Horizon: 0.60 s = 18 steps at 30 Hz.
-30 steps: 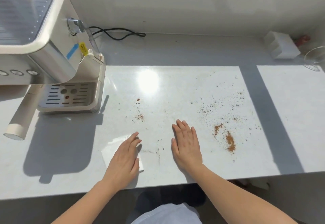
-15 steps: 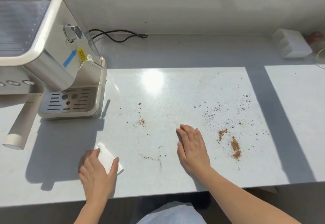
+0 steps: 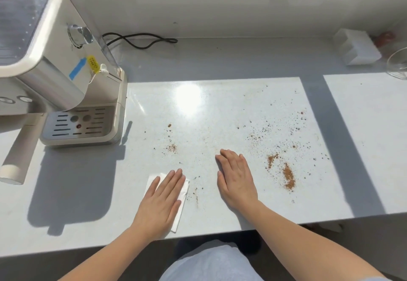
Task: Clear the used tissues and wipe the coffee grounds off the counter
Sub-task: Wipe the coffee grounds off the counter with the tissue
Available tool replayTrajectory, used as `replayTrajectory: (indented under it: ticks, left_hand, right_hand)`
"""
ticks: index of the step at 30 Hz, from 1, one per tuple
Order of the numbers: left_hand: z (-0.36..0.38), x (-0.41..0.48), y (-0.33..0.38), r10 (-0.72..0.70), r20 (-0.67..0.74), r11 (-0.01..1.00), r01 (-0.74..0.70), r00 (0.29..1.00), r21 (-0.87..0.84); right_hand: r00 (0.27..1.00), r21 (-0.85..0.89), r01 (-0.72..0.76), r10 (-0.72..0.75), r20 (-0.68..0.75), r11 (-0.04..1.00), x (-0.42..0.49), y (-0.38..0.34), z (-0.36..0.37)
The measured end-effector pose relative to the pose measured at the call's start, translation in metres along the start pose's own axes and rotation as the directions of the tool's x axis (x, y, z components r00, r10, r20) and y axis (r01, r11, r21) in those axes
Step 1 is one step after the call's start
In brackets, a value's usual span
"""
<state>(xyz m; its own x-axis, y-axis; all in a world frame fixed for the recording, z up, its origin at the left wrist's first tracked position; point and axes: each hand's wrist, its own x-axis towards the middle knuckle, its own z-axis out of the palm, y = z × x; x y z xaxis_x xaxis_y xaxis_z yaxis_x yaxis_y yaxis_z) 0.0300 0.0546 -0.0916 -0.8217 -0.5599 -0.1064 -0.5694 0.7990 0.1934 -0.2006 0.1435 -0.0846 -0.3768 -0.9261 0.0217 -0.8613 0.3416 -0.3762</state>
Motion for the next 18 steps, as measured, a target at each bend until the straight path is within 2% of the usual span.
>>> replayTrajectory:
  ticks: [3, 4, 6, 9, 12, 15, 18]
  left_hand:
    - [-0.006, 0.010, -0.024, -0.315, -0.037, 0.949, 0.314, 0.949, -0.013]
    - [-0.007, 0.012, -0.021, -0.369, -0.041, 0.929, 0.368, 0.929, -0.023]
    - [-0.006, 0.014, 0.005, -0.376, -0.029, 0.926, 0.374, 0.926, -0.045]
    - [0.004, 0.017, 0.053, -0.309, -0.002, 0.950, 0.308, 0.951, -0.052]
    - [0.007, 0.017, 0.060, -0.300, -0.007, 0.952, 0.299, 0.954, -0.057]
    - [0.004, 0.005, 0.028, -0.425, -0.043, 0.904, 0.420, 0.904, -0.082]
    - [-0.006, -0.006, -0.013, -0.598, -0.093, 0.797, 0.580, 0.796, -0.165]
  right_hand:
    - [1.000, 0.003, -0.003, 0.003, -0.006, 1.000, 0.000, 0.000, 0.000]
    - [1.000, 0.001, -0.005, 0.005, -0.006, 1.000, -0.001, 0.001, 0.000]
    - [1.000, 0.000, -0.002, 0.002, -0.008, 1.000, -0.001, 0.003, 0.001]
    - [1.000, 0.003, -0.003, 0.003, -0.014, 1.000, 0.000, 0.002, 0.002]
    - [1.000, -0.004, 0.006, -0.007, -0.019, 1.000, -0.002, 0.001, 0.002]
    - [1.000, -0.003, -0.002, 0.002, -0.025, 1.000, -0.002, 0.002, 0.002]
    - [1.000, -0.016, -0.005, 0.004, -0.027, 1.000, -0.002, 0.002, 0.004]
